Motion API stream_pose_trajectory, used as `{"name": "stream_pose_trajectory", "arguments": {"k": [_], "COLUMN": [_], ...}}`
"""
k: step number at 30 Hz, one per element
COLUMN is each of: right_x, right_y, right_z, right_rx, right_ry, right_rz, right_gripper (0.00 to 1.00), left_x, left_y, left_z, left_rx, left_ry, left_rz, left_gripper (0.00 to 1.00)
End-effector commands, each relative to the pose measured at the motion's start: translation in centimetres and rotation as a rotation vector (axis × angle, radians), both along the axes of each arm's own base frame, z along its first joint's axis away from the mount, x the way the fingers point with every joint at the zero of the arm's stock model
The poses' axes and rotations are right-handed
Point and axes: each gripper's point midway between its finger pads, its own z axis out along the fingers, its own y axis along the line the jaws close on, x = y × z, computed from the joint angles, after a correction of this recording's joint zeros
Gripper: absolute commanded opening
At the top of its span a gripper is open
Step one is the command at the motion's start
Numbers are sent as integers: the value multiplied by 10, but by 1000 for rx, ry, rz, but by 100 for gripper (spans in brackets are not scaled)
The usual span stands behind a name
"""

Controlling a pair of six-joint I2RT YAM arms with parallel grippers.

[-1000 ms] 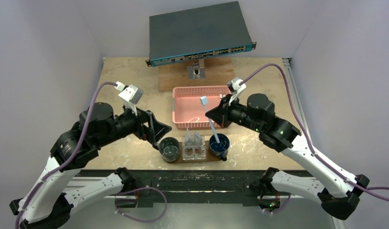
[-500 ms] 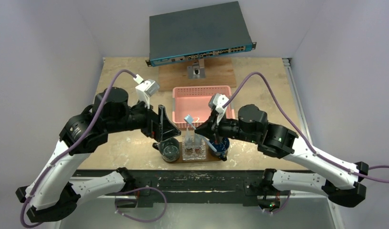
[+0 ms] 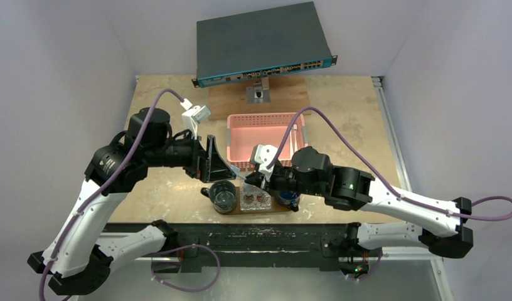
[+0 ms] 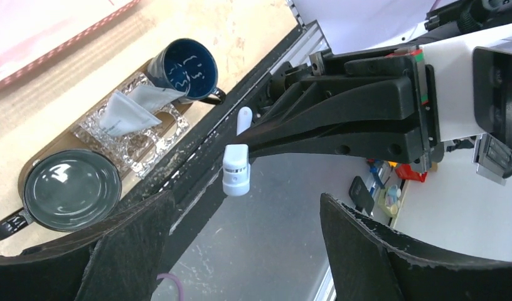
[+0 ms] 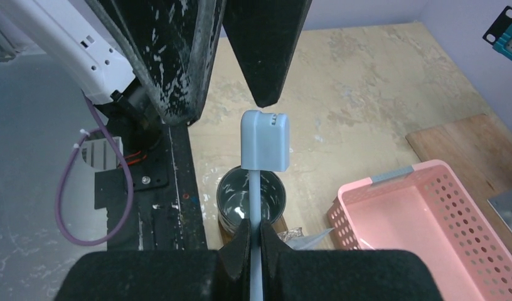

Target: Prepare toiletry sets of a toothbrush and toothpaste on the tray

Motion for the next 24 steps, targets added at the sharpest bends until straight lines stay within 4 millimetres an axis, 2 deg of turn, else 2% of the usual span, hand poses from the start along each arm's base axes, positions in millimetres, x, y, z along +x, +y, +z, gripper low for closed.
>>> {"name": "stream_pose_trajectory", "arguments": {"k": [1, 8, 13, 19, 24], "right_x": [1, -10, -12, -13, -10], "right_y": [12, 29, 37, 41, 42], "right_z": [43, 43, 45, 46, 45], "right_rx": [110, 103, 101, 104, 102], "right_ry": [-49, -34, -34, -27, -21], "right_rz": [5, 41, 47, 39, 16], "right_gripper": [0, 0, 0, 0, 0], "left_x": [-9, -8, -7, -5, -3], "left_y": [1, 8, 10, 11, 11], "left_z": [-1, -11, -13, -10, -11], "left_rx": [-24, 4, 12, 2, 5], "left_ry": [-9, -44, -53, -83, -93], "left_rz": [-44, -20, -10, -1, 8], "left_gripper": [84, 82, 76, 67, 53]}}
